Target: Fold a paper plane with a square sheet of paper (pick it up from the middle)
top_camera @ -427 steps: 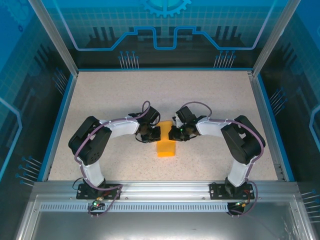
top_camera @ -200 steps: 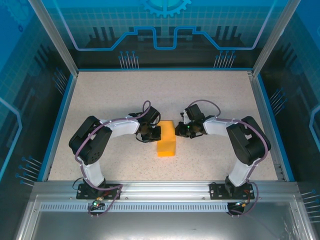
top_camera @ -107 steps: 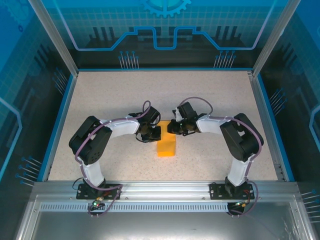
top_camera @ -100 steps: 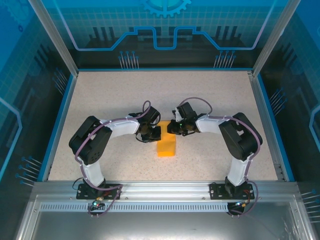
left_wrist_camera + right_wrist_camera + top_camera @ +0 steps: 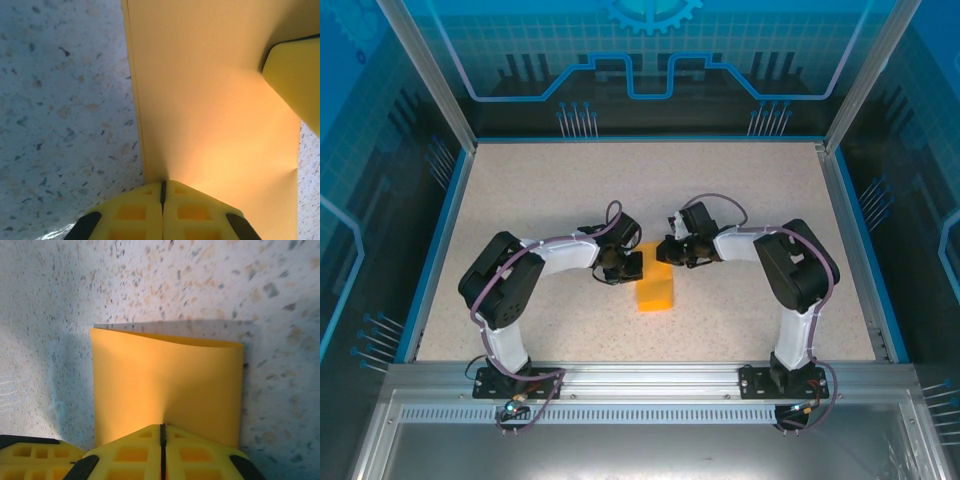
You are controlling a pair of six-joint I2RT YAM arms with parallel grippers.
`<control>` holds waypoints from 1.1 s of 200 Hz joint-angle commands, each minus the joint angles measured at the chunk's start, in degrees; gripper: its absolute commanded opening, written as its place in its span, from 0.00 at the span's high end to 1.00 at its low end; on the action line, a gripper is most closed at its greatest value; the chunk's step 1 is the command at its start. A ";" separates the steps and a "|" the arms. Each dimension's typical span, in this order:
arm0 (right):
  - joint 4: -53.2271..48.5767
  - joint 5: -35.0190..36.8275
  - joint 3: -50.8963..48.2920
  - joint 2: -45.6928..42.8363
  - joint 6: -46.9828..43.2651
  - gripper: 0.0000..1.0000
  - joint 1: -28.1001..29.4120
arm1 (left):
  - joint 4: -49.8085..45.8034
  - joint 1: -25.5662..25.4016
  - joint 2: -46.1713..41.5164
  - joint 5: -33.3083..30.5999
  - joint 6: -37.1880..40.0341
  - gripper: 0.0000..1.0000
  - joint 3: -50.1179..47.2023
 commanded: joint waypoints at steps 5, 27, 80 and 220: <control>1.47 4.84 -1.44 1.86 0.02 0.91 -4.49 | -6.31 -0.15 6.51 -7.86 1.96 0.95 -4.60; 1.02 4.37 -0.66 1.71 0.15 0.90 -5.64 | -6.57 -0.18 6.44 -7.63 2.08 0.95 -4.26; -0.39 2.68 1.36 -1.04 -0.57 0.90 -5.98 | -6.73 -0.20 6.87 -7.50 2.22 0.95 -3.63; 0.03 -0.20 6.53 5.08 -0.67 0.91 -3.81 | -7.23 -0.15 6.70 -7.23 2.66 0.95 -3.69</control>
